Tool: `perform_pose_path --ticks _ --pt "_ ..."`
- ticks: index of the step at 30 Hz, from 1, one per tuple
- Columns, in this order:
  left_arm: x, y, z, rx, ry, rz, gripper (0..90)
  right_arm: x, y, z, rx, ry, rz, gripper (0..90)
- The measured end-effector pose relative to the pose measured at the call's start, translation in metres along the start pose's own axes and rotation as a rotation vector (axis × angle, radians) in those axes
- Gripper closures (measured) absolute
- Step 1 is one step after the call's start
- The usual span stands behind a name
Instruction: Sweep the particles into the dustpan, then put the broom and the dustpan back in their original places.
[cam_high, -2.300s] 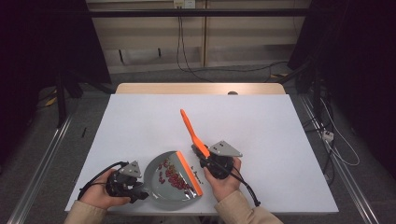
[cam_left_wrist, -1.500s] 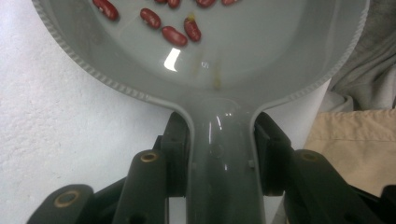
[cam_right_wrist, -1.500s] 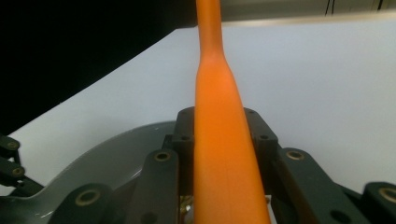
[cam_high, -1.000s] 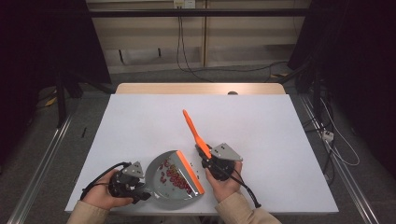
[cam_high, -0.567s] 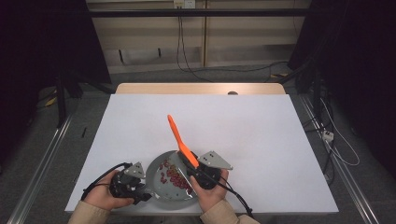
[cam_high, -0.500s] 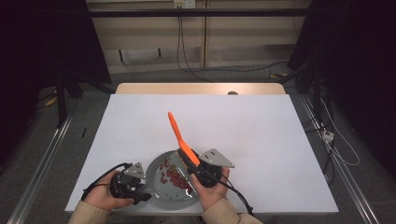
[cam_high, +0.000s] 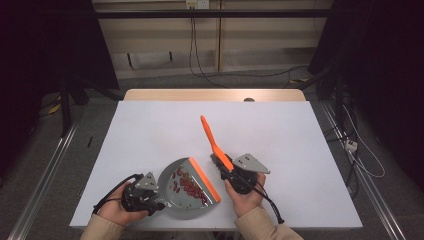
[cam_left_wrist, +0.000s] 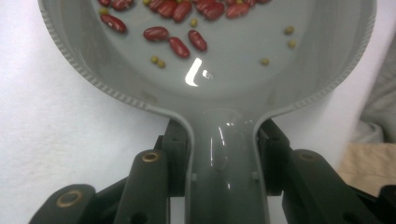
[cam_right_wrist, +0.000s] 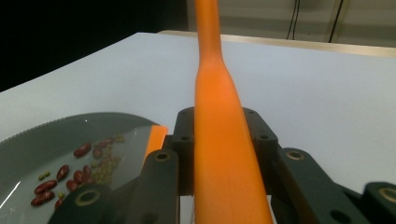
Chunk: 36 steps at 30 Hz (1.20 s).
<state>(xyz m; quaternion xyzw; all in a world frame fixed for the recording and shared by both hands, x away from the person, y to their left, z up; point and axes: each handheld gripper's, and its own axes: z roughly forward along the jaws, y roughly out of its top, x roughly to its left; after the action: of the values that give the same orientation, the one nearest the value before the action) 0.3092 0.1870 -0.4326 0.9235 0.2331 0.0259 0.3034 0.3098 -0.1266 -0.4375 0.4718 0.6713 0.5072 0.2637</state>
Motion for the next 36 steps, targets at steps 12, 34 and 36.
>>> perform_pose_path --ticks 12,34,36 --pt "0.009 0.002 -0.004 -0.127 0.094 -0.03 63.9 -0.032 0.006 -0.011 -0.005 -0.047 -0.006 71.1" --pt "0.048 -0.002 -0.001 -0.218 0.334 -0.254 63.9 -0.061 0.008 -0.02 0.019 -0.065 -0.028 71.1" --pt "0.051 -0.004 0.0 -0.213 0.358 -0.277 63.9 -0.063 0.008 -0.022 0.021 -0.065 -0.033 71.1"
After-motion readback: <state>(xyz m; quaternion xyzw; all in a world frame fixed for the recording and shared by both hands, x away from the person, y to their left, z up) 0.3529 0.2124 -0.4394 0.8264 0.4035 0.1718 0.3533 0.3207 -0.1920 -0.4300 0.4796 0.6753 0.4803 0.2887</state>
